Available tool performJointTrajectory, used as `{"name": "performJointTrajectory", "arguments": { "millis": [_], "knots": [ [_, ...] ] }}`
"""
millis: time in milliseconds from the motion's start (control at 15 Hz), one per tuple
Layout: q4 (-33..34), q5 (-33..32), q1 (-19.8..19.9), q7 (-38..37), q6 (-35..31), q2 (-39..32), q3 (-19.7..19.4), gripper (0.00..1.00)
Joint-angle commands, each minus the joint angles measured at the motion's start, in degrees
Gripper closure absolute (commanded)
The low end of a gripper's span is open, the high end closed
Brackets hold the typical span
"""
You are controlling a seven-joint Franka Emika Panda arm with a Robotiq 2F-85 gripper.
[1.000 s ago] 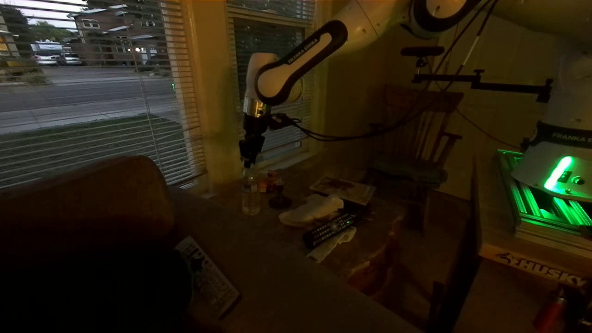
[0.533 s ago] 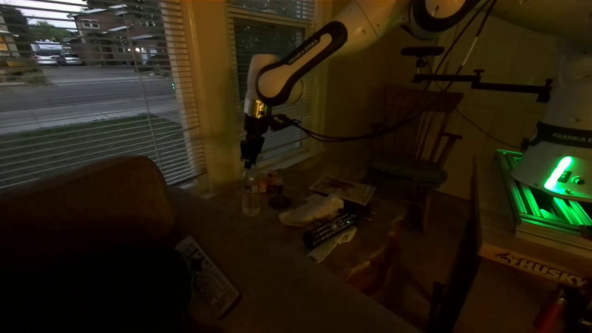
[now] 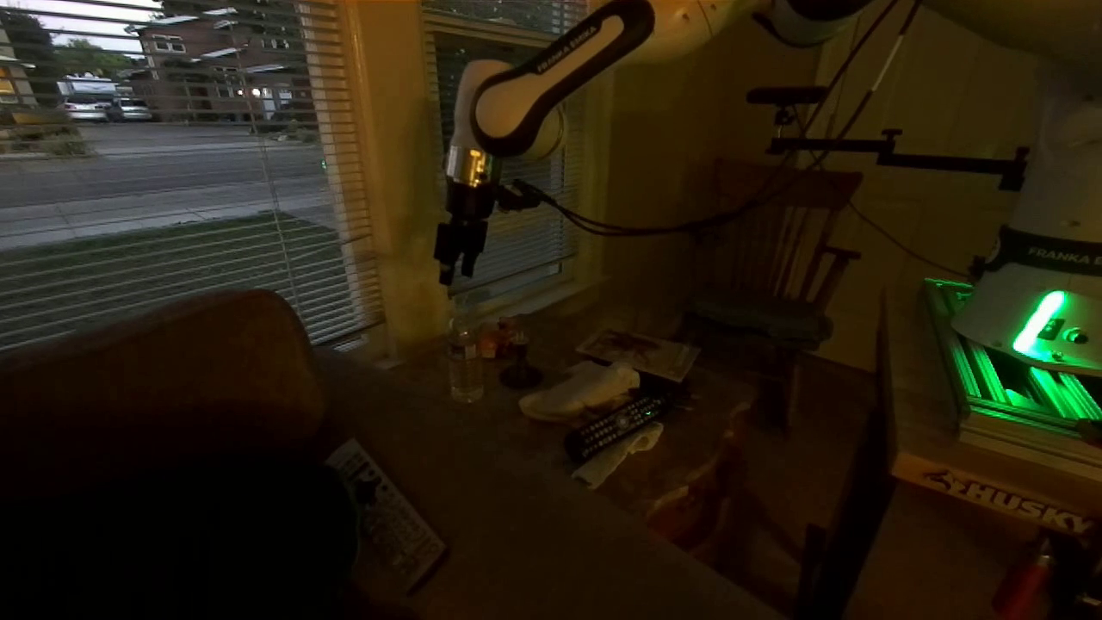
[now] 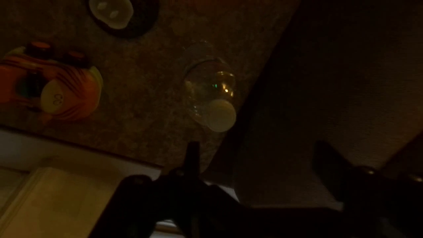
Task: Move the water bottle to the left
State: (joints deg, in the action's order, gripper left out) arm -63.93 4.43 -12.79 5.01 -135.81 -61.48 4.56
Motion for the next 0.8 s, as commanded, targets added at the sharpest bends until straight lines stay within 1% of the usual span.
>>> {"name": "performJointTrajectory", "arguments": {
  "millis": [0,133,400,533,600,733],
  "knots": [
    [-10.2,-1.0,0.9,-2.8,7.3,11.4,0.5,0.00],
    [-12.8,-1.5,0.8,-5.8,15.7,16.2,-0.6,0.00],
    [-15.9,0.4,2.6,-10.0,32.0,24.1,-0.3,0.00],
    [-16.5,5.7,6.0,-5.2,38.1,26.6,2.7,0.00],
    [-12.1,2.1,3.8,-7.4,35.0,22.5,0.9,0.00],
    [-13.3,3.8,5.1,-6.6,38.0,24.8,1.8,0.00]
  ]
}}
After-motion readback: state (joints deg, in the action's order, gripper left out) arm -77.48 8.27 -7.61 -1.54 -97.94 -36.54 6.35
